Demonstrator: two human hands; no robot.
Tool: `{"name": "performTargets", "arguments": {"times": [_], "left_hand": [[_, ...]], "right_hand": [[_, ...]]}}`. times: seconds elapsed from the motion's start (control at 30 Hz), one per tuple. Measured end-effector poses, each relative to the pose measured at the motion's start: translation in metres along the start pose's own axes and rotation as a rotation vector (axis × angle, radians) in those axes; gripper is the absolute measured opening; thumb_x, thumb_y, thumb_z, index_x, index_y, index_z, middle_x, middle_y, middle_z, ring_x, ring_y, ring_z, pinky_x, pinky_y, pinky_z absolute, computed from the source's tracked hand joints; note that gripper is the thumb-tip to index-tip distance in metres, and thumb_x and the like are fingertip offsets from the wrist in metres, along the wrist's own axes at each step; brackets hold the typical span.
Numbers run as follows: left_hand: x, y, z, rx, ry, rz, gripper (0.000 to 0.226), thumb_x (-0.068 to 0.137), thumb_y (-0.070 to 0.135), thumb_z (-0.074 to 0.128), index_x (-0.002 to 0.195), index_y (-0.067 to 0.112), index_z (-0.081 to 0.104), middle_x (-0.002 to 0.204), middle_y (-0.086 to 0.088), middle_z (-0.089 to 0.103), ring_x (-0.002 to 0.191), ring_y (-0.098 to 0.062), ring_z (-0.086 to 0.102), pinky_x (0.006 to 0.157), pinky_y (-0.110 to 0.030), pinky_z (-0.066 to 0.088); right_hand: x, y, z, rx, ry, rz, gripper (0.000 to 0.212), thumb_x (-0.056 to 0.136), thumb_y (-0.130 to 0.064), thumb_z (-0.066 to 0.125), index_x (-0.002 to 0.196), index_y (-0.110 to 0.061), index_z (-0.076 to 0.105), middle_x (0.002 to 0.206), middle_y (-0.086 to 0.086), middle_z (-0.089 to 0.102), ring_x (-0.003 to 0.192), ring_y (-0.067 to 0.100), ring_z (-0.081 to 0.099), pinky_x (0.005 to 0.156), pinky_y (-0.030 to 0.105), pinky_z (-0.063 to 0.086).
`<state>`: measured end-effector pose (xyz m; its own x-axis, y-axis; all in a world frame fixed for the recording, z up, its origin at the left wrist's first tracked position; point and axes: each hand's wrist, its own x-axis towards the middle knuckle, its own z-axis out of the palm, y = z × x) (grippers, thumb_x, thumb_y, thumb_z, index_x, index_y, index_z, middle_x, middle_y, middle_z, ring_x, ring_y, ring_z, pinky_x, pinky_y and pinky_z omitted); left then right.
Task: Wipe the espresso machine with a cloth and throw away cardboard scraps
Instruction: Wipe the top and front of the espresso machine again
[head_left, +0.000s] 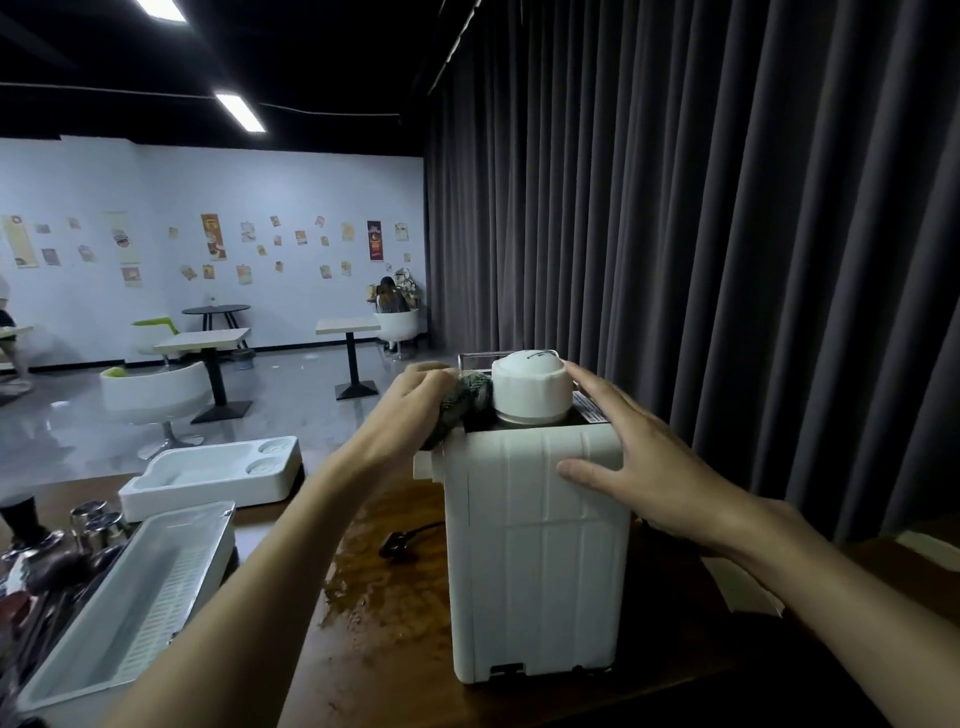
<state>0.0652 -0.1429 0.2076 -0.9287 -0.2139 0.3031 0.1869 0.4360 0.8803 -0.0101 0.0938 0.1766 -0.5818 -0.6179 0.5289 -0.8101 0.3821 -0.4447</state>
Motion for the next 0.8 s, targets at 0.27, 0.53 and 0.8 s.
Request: {"name": "performTargets", "arguments": {"times": [0.27, 0.53, 0.8], "left_hand": [[-0.004, -0.006, -0.015, 0.342, -0.098, 0.272, 0.032, 0.093, 0.030, 0.066, 0.123, 0.021, 0.070, 0.114, 0.011, 0.068, 0.094, -0.003, 0.066, 0.074, -0.019, 0.055], [0.028, -0.006, -0.004, 0.472, 0.030, 0.232, 0.020, 0.092, 0.021, 0.059, 0.093, 0.019, 0.078, 0.085, -0.007, 0.075, 0.083, -0.034, 0.068, 0.075, -0.053, 0.057], [-0.009, 0.003, -0.012, 0.396, -0.018, 0.263, 0.021, 0.091, 0.028, 0.069, 0.106, 0.017, 0.077, 0.100, 0.005, 0.072, 0.084, -0.009, 0.067, 0.072, -0.025, 0.056]], "right_hand": [[0.004, 0.006, 0.001, 0.066, 0.013, -0.007, 0.093, 0.078, -0.041, 0.078, 0.144, -0.061, 0.016, 0.154, -0.018, 0.032, 0.133, -0.017, 0.029, 0.109, 0.015, 0.025], [0.005, 0.010, 0.001, 0.047, 0.003, -0.026, 0.093, 0.077, -0.044, 0.077, 0.145, -0.061, 0.015, 0.156, -0.020, 0.028, 0.136, -0.012, 0.030, 0.116, 0.030, 0.029], [0.006, 0.014, 0.004, 0.035, 0.016, -0.010, 0.093, 0.075, -0.054, 0.074, 0.144, -0.063, 0.013, 0.153, -0.016, 0.037, 0.137, -0.005, 0.034, 0.116, 0.039, 0.032]]}}
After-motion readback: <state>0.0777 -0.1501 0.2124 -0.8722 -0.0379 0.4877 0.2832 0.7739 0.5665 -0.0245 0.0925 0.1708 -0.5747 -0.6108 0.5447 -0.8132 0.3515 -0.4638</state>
